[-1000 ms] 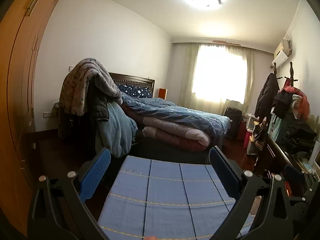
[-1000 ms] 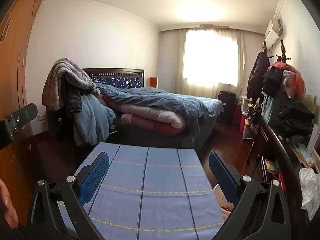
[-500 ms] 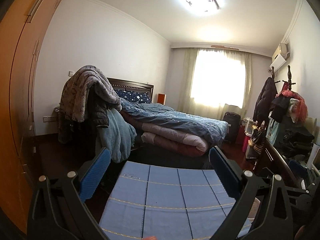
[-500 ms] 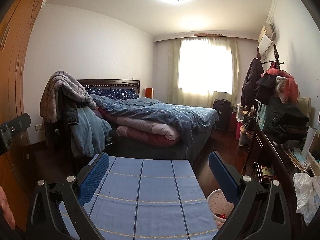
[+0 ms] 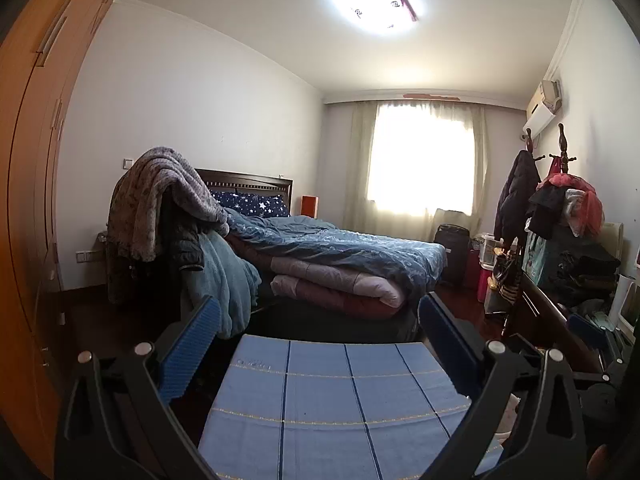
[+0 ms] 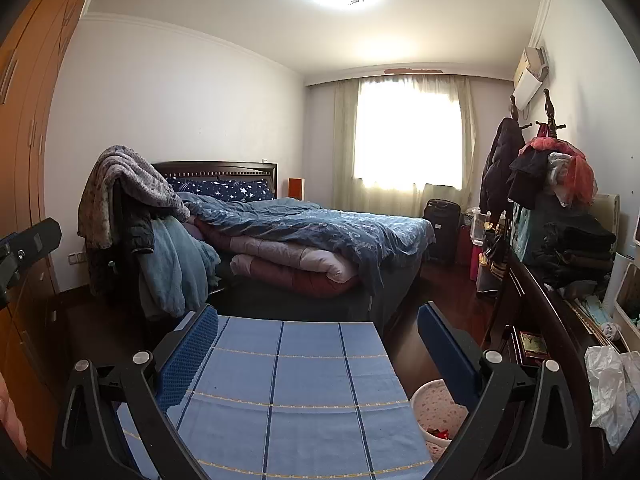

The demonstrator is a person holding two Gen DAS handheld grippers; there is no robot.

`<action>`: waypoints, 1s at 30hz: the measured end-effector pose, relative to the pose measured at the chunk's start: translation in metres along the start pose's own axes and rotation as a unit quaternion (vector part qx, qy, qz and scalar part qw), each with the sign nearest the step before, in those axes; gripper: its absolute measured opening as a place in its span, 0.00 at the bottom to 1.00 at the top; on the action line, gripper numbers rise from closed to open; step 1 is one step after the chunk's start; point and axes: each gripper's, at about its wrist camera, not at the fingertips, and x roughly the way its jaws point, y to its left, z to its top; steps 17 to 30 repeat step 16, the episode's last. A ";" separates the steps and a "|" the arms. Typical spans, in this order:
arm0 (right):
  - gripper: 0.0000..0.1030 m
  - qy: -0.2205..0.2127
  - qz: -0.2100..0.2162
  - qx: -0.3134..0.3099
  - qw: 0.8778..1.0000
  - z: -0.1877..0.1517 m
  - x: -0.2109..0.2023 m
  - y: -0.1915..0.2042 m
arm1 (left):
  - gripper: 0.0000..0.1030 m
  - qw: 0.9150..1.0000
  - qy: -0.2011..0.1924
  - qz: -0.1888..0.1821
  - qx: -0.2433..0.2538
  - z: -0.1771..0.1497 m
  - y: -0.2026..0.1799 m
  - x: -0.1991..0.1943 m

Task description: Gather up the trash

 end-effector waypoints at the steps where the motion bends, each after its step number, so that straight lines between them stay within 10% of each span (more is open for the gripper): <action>1: 0.96 0.001 0.000 0.000 1.000 0.000 0.000 -0.001 | 0.97 1.000 -0.002 0.002 0.001 0.000 0.000 0.000; 30: 0.96 0.016 -0.005 0.006 1.000 -0.006 0.014 -0.013 | 0.97 1.000 0.007 -0.010 -0.002 -0.002 -0.001 0.012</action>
